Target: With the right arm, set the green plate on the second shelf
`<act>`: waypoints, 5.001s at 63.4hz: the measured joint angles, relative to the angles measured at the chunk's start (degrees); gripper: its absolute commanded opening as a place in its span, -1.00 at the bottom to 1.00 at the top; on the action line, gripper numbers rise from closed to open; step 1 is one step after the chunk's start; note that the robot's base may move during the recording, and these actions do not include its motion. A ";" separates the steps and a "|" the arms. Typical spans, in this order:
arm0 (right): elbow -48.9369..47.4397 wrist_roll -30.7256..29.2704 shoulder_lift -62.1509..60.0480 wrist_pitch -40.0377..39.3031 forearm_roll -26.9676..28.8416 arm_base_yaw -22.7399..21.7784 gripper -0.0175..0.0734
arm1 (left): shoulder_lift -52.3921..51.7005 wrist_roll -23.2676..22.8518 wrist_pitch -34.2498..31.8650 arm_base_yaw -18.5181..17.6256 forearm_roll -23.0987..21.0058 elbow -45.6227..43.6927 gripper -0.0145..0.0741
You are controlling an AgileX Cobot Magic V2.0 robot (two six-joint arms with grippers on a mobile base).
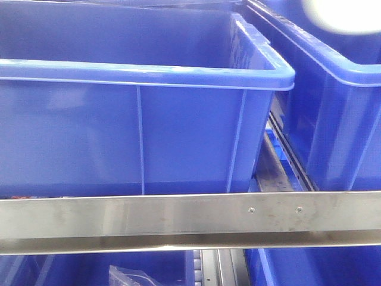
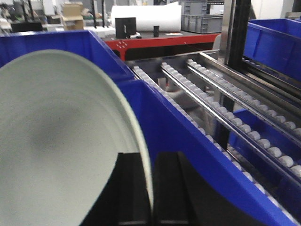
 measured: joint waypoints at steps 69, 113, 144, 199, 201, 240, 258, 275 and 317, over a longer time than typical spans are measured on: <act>-7.89 4.20 7.54 -32.22 -1.32 -15.67 -0.41 | 0.00 0.00 0.00 0.00 0.00 0.00 -0.38; -7.79 4.28 -8.75 -46.23 -5.01 -15.67 -0.49 | 0.00 0.00 0.00 0.00 0.00 0.00 -0.38; 3.90 2.22 -21.46 -56.22 -5.51 -15.67 -0.49 | 0.00 0.00 0.00 0.00 0.00 0.00 -0.38; 43.69 7.26 -60.85 -50.81 -5.13 -15.67 -0.49 | 0.00 0.00 0.02 0.00 0.00 0.00 -0.38; 43.69 7.26 -60.85 -50.67 -5.13 -15.67 -0.49 | 0.00 0.00 0.02 0.00 0.00 0.00 -0.38; 43.69 -28.48 -60.85 -44.10 28.40 -15.67 -0.49 | 0.00 0.00 0.02 0.00 0.00 0.00 -0.38; 43.69 -65.34 -60.85 -41.68 66.03 -15.67 -0.49 | 0.00 0.00 0.02 0.00 0.00 0.00 -0.38; 43.69 -98.56 -60.85 -40.18 96.82 -15.67 -0.49 | 0.00 0.00 0.02 0.00 0.00 0.00 -0.38; 43.69 -112.31 -60.85 -38.54 106.64 -15.67 -0.49 | 0.00 0.00 0.02 0.00 0.00 0.00 -0.38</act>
